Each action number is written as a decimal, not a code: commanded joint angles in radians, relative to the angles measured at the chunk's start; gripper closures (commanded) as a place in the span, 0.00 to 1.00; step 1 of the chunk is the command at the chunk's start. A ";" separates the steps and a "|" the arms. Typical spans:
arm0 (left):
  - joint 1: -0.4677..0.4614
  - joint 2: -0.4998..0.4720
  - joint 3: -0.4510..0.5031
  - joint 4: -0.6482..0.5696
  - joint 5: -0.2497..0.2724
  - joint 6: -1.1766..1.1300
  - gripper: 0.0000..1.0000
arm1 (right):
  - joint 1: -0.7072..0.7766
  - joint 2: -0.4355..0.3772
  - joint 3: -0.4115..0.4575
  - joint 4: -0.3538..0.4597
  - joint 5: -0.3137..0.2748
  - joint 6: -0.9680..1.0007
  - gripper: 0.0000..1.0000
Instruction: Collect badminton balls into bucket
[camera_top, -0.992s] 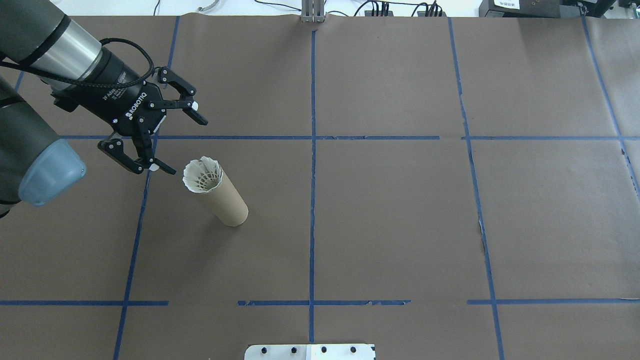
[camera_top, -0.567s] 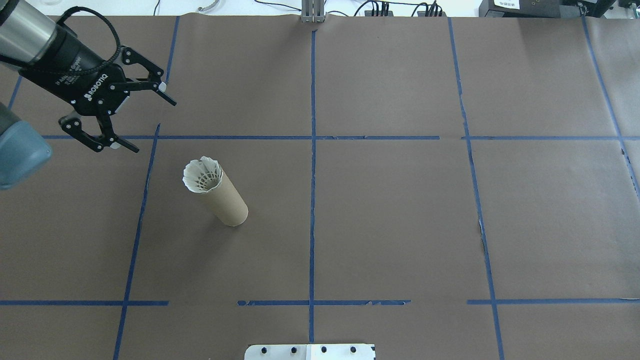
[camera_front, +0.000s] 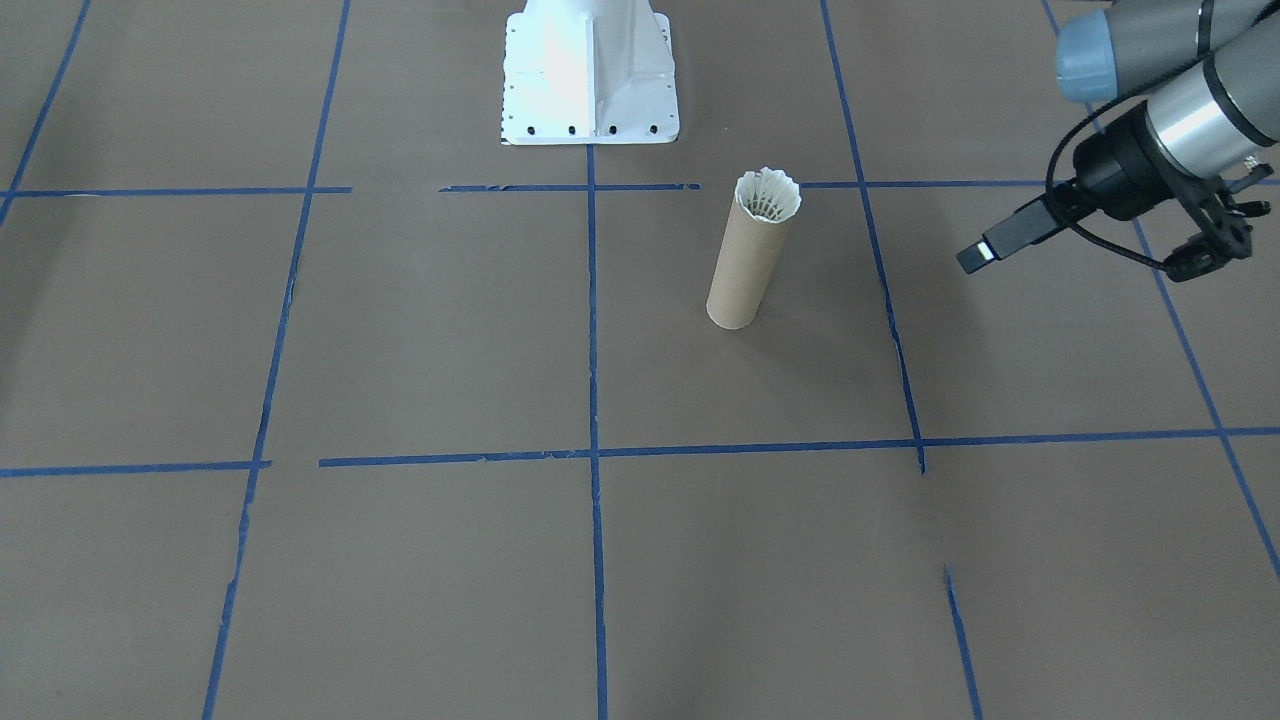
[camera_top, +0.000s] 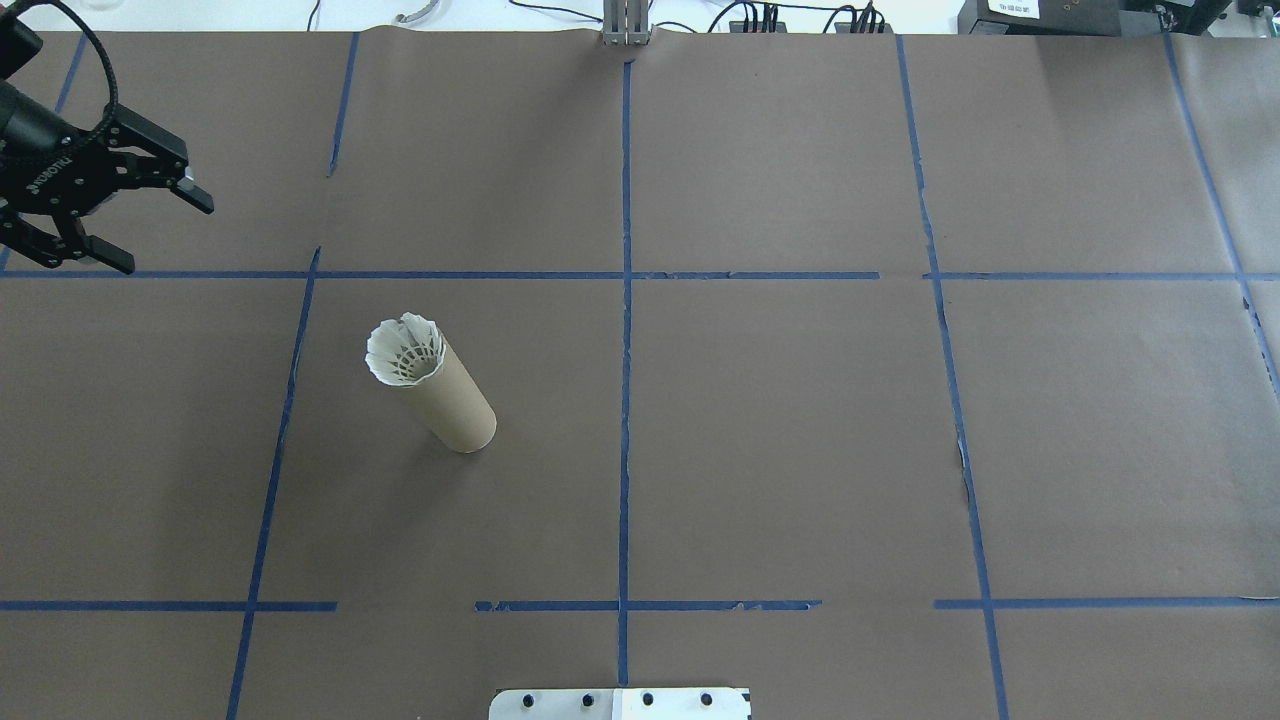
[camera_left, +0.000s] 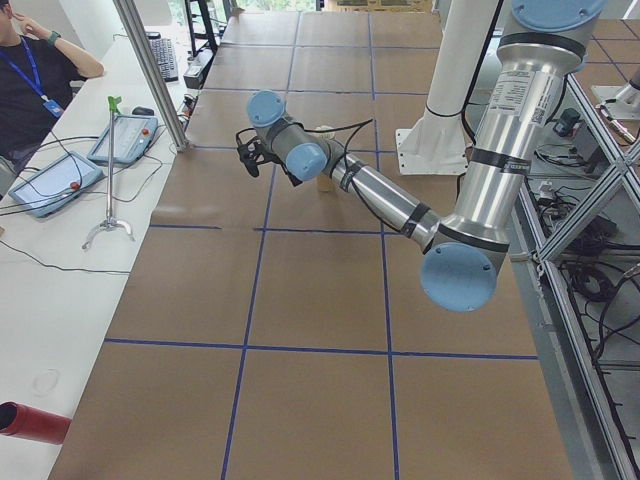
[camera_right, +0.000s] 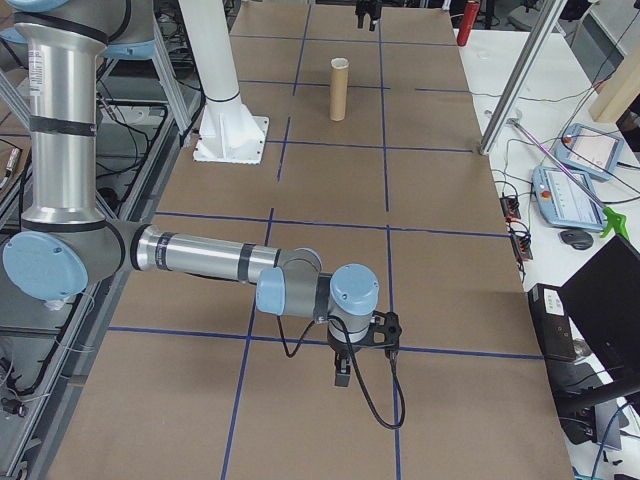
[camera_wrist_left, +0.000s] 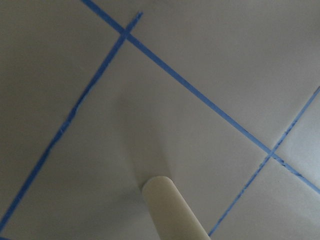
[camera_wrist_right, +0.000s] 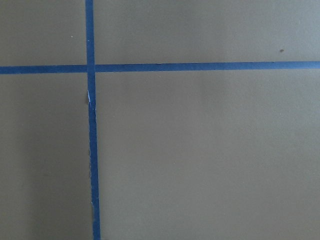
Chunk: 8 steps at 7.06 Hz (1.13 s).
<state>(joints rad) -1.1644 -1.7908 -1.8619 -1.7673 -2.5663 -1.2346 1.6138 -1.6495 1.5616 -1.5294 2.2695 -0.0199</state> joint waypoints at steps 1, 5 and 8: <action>-0.055 0.060 0.052 0.055 0.127 0.366 0.00 | 0.000 0.000 0.000 0.000 -0.001 0.000 0.00; -0.228 0.161 0.166 0.187 0.271 1.061 0.00 | 0.000 0.000 0.000 0.000 -0.001 0.000 0.00; -0.433 0.182 0.283 0.192 0.319 1.462 0.00 | 0.000 0.000 0.000 0.000 -0.001 0.000 0.00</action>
<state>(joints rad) -1.5170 -1.6221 -1.6140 -1.5791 -2.2784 0.0771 1.6137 -1.6490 1.5616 -1.5294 2.2687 -0.0199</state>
